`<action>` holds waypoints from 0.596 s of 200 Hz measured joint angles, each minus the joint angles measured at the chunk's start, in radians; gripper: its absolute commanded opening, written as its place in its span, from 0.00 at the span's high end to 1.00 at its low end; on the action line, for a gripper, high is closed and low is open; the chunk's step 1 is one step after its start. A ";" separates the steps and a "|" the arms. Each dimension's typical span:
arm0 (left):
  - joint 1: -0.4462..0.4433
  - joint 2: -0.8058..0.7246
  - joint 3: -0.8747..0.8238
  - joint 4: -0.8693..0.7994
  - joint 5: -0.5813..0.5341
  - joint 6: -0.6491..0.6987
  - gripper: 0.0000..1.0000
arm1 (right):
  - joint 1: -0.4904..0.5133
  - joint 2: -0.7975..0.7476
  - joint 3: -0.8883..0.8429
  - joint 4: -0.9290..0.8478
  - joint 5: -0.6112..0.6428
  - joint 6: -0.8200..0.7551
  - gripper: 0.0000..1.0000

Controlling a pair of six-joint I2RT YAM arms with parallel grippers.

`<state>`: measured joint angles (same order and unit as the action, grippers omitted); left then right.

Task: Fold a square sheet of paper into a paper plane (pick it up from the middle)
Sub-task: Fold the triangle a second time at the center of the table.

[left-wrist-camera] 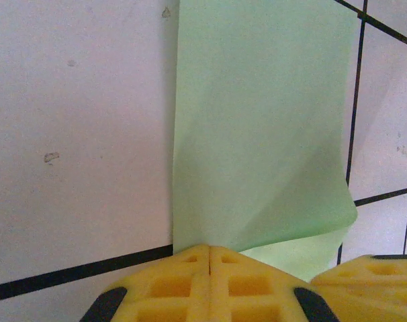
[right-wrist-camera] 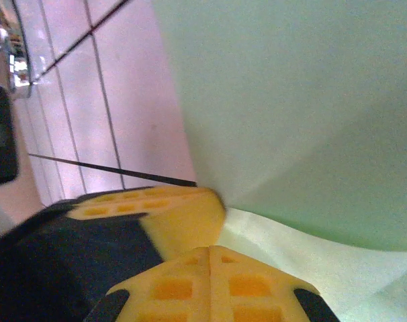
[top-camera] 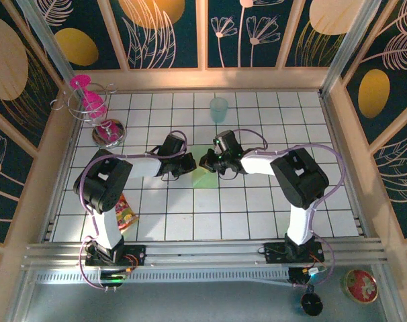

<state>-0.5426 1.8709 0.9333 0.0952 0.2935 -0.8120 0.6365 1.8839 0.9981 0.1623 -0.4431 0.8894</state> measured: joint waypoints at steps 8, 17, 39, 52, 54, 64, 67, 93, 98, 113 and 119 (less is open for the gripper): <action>0.000 0.000 0.000 0.000 0.000 0.000 1.00 | -0.001 0.000 0.000 0.006 0.001 0.000 1.00; 0.000 0.000 0.000 0.000 0.000 0.002 1.00 | -0.001 0.002 0.000 0.007 0.001 0.000 1.00; 0.000 0.000 0.000 0.000 0.000 0.008 1.00 | -0.002 0.008 0.000 0.012 0.006 0.000 1.00; 0.000 0.000 0.000 0.000 0.000 0.008 1.00 | -0.004 0.015 0.000 0.014 0.010 0.000 1.00; 0.000 0.000 0.000 0.000 0.001 0.009 1.00 | -0.004 0.016 0.000 0.014 0.011 0.000 1.00; 0.000 0.000 0.000 0.000 0.001 0.011 1.00 | -0.006 0.018 -0.006 0.014 0.019 0.000 1.00; 0.000 0.000 0.000 0.000 0.001 0.011 1.00 | -0.006 0.018 -0.009 0.014 0.022 0.001 1.00; 0.000 0.000 0.000 0.000 0.001 0.012 1.00 | -0.014 0.022 -0.037 0.014 0.036 0.004 1.00; 0.000 0.000 0.000 0.000 0.001 0.012 1.00 | -0.016 0.024 -0.046 0.014 0.039 0.005 1.00; 0.000 0.000 0.000 -0.001 0.001 0.015 1.00 | -0.021 0.024 -0.060 0.030 0.039 0.008 1.00; 0.000 0.000 0.001 -0.002 0.001 0.015 1.00 | -0.021 0.024 -0.064 0.037 0.038 0.008 1.00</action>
<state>-0.5426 1.8709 0.9344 0.0937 0.2947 -0.7967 0.6151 1.9083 0.9340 0.1989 -0.4049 0.8978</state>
